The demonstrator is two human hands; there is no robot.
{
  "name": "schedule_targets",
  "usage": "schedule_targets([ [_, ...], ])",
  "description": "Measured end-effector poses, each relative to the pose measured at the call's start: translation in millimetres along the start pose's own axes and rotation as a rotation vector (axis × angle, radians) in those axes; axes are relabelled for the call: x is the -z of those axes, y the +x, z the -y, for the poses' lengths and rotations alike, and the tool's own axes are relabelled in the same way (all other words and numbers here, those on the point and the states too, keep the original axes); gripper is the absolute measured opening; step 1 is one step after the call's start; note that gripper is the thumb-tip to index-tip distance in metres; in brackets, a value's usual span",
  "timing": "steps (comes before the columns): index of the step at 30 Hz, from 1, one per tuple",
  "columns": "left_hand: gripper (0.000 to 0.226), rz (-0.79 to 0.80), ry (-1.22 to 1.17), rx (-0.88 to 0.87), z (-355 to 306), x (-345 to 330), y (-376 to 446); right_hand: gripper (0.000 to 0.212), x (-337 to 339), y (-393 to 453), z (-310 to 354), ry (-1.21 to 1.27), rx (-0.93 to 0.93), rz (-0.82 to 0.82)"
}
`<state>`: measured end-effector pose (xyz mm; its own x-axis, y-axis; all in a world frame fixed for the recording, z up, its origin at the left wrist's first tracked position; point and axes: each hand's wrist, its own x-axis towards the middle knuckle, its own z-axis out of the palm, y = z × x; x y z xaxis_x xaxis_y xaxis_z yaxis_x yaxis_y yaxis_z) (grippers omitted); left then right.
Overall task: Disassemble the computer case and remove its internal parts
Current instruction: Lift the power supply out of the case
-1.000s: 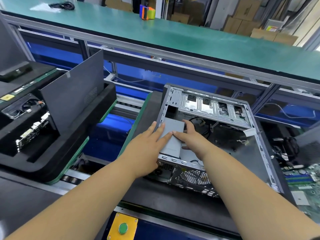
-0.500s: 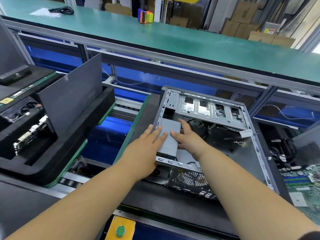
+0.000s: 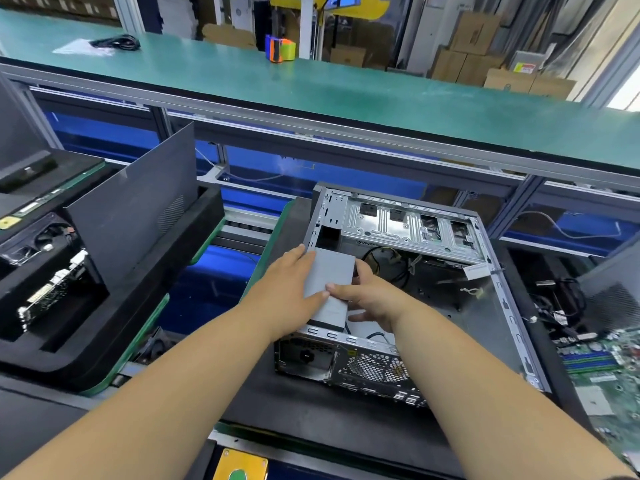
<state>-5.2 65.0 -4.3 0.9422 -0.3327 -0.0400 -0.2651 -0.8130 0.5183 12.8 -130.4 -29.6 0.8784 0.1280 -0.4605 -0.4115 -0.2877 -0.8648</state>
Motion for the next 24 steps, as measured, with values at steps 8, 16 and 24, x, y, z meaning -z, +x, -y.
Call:
schedule_targets([
  [8, 0.086, -0.014, 0.08, 0.045, 1, -11, 3, 0.073, 9, -2, -2, 0.055, -0.049, 0.008],
  [16, 0.094, 0.09, 0.045, 0.098, 0, -8, 5, 0.075, 12, 3, -8, 0.168, -0.045, 0.027],
  [24, 0.114, 0.161, -0.267, 0.135, 6, -3, 22, 0.078, 19, 13, -5, 0.201, -0.054, 0.04],
])
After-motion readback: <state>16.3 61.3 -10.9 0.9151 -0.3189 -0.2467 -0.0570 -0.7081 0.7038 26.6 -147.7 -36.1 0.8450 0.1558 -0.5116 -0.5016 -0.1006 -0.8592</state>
